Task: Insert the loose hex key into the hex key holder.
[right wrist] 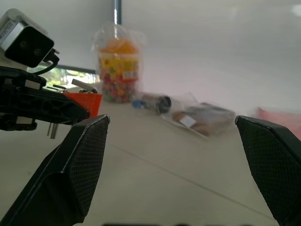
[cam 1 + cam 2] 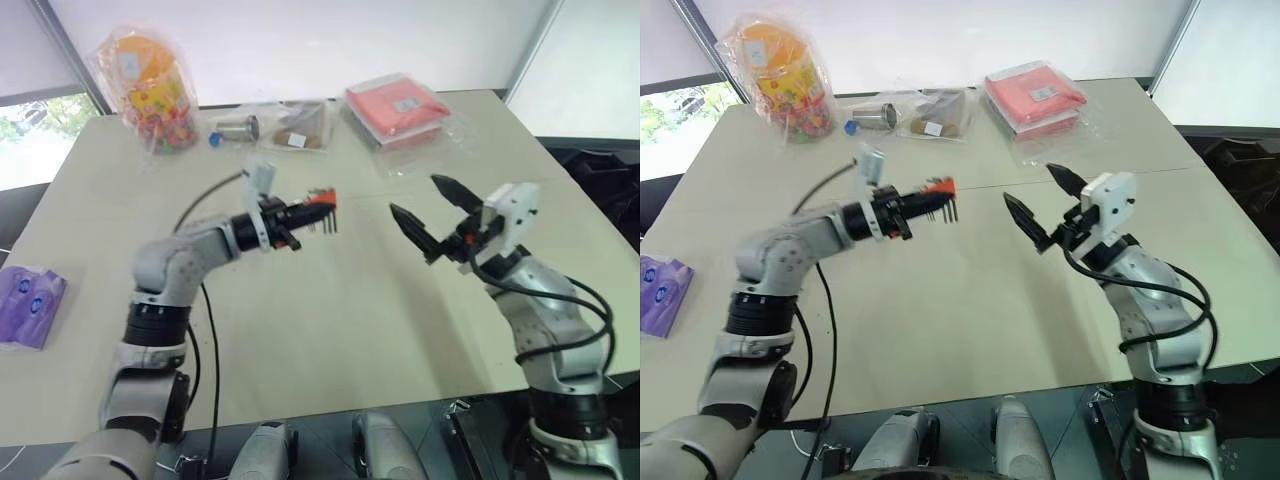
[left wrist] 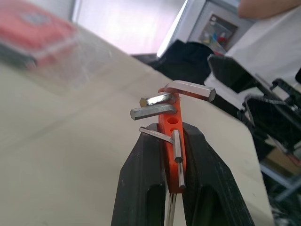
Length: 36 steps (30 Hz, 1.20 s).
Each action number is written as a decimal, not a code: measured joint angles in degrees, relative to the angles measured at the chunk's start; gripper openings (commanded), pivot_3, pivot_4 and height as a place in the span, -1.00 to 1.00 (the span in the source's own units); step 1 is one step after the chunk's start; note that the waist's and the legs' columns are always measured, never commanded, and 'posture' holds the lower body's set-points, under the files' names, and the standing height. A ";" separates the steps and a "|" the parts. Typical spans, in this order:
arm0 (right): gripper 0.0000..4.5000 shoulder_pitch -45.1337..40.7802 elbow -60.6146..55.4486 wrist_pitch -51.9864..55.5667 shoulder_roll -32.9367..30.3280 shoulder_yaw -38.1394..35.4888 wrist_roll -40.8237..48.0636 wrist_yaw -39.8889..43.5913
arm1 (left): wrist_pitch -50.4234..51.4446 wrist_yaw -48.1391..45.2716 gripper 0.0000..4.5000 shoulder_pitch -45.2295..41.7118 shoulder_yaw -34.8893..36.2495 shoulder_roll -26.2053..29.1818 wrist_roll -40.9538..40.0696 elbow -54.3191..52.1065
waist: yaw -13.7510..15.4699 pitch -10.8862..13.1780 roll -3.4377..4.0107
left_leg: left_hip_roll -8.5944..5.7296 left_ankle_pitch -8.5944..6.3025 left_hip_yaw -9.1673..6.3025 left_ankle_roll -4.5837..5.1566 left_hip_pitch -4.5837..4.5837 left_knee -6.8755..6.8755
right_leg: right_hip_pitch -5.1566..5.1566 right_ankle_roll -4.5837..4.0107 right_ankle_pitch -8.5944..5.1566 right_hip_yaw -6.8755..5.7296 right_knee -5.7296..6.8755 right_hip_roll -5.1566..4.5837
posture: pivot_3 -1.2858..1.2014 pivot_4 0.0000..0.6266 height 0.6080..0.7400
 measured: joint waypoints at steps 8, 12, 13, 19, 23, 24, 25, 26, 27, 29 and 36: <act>0.98 5.57 -5.35 0.46 -3.45 -3.93 -0.55 -1.96 | 2.48 -1.17 -1.00 -3.60 -6.01 -8.50 4.11 14.76 | 0.39 0.00 -0.01 | -0.02 -0.01 -0.02 0.02 0.04 0.08 | 0.14 0.01 0.00 -0.02 -0.11 0.01 | 0.03 -0.52 1.00; 0.98 8.05 -8.46 1.17 -3.26 -4.39 -0.77 -4.62 | 2.51 -0.54 -1.00 -7.24 -6.50 -11.15 7.61 24.30 | 0.47 0.00 0.00 | -0.01 -0.01 -0.04 0.01 0.05 0.06 | 0.15 0.01 0.00 -0.03 -0.10 0.01 | 0.03 -0.52 1.00; 0.98 8.41 -8.89 1.19 -3.26 -4.39 -0.86 -5.07 | 2.51 -0.34 -1.00 -7.89 -6.48 -11.51 8.17 26.17 | 0.44 0.00 -0.01 | -0.02 -0.01 -0.04 0.01 0.05 0.07 | 0.15 0.01 0.00 -0.03 -0.10 0.01 | 0.03 -0.52 1.00; 1.00 8.89 -9.65 1.20 -3.21 -4.22 -1.83 -6.88 | 2.57 -0.83 -0.57 -9.19 -5.82 -12.03 10.05 31.80 | 0.44 0.00 -0.01 | -0.01 0.12 -0.03 -0.22 0.06 0.06 | 0.15 0.01 0.00 -0.03 -0.11 0.01 | 0.03 -0.52 1.00; 1.00 8.79 -9.62 1.12 -2.87 -3.38 -2.62 -7.06 | 3.57 -1.75 0.30 -9.37 -5.67 -11.09 11.34 31.87 | 0.41 0.00 0.00 | -0.01 0.12 -0.04 -0.22 0.07 0.06 | 0.16 0.01 0.00 -0.03 -0.10 0.02 | 0.03 -0.52 1.00; 1.00 8.50 -9.57 1.09 -2.73 -2.98 -2.82 -7.05 | 3.57 -2.16 0.48 -9.34 -5.72 -11.03 11.51 31.23 | 0.40 0.00 0.00 | -0.01 0.12 -0.03 -0.22 0.09 0.06 | 0.18 0.01 0.00 -0.03 -0.11 0.01 | 0.03 -0.52 1.00; 1.00 8.12 -9.45 1.05 -2.66 -2.56 -2.89 -6.95 | 3.56 -2.64 0.77 -9.24 -5.95 -10.84 11.68 30.31 | 0.37 0.00 0.00 | -0.01 0.12 -0.03 -0.22 0.10 0.08 | 0.20 0.01 0.00 -0.02 -0.11 0.02 | 0.03 -0.52 1.00; 1.00 7.87 -9.41 1.02 -2.65 -2.35 -2.93 -6.82 | 3.56 -2.91 0.99 -9.20 -6.10 -10.72 11.78 29.63 | 0.38 -0.01 0.00 | -0.01 0.12 -0.03 -0.22 0.14 0.08 | 0.25 0.01 0.00 -0.02 -0.11 0.01 | 0.03 -0.52 1.00; 1.00 7.59 -9.27 0.98 -2.65 -2.04 -2.96 -6.72 | 3.53 -3.14 0.99 -9.05 -6.29 -10.50 11.93 28.79 | 0.38 -0.01 -0.01 | 0.00 0.12 -0.04 -0.21 0.19 0.08 | 0.29 0.01 0.00 -0.02 -0.11 0.02 | 0.03 -0.52 1.00; 1.00 6.87 -8.74 0.83 -2.66 -1.62 -3.07 -6.17 | 3.27 -3.26 0.99 -8.50 -6.81 -9.61 12.91 27.10 | 0.25 -0.02 0.00 | 0.01 0.10 -0.03 -0.17 0.22 0.07 | 0.32 0.01 0.00 -0.02 -0.11 0.03 | 0.03 -0.52 1.00; 1.00 3.46 -4.17 0.39 -5.03 0.25 -4.21 -1.57 | 0.18 -5.20 0.99 -3.92 -9.46 -1.67 17.68 17.02 | 0.30 -0.02 0.01 | 0.01 0.13 -0.04 -0.23 0.18 0.03 | 0.26 0.01 0.00 -0.01 -0.11 0.01 | 0.03 -0.52 1.00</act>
